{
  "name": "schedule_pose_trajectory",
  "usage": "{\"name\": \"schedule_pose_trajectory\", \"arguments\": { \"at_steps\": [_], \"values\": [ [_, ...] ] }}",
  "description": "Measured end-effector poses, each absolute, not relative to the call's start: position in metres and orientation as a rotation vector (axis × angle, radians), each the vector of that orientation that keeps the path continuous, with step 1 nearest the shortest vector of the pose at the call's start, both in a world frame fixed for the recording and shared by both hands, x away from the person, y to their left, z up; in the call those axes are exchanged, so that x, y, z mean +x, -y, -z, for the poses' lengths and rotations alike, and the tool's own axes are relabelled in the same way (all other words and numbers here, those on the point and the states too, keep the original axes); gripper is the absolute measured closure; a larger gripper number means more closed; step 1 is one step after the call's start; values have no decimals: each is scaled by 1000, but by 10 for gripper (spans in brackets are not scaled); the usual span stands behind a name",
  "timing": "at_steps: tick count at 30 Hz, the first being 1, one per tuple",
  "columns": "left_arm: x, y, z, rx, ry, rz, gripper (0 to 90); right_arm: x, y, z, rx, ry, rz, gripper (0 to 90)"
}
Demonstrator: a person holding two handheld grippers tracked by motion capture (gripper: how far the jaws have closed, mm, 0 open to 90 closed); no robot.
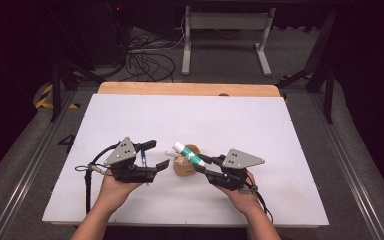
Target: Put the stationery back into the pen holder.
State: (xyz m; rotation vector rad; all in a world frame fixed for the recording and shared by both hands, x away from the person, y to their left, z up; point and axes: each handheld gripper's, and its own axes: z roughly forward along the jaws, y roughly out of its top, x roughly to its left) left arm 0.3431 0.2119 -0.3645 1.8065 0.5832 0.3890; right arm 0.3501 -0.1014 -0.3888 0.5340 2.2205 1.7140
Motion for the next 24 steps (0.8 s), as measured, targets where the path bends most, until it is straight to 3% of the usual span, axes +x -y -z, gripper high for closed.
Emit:
{"name": "schedule_pose_trajectory", "arguments": {
  "at_steps": [11,24],
  "values": [
    [340,-209,364,1812,-507,-348,289,343,94,389,363,-2259,-1732,666],
    [336,-205,364,1801,-437,-292,469,339,89,390,285,-2261,-1729,666]
  ]
}}
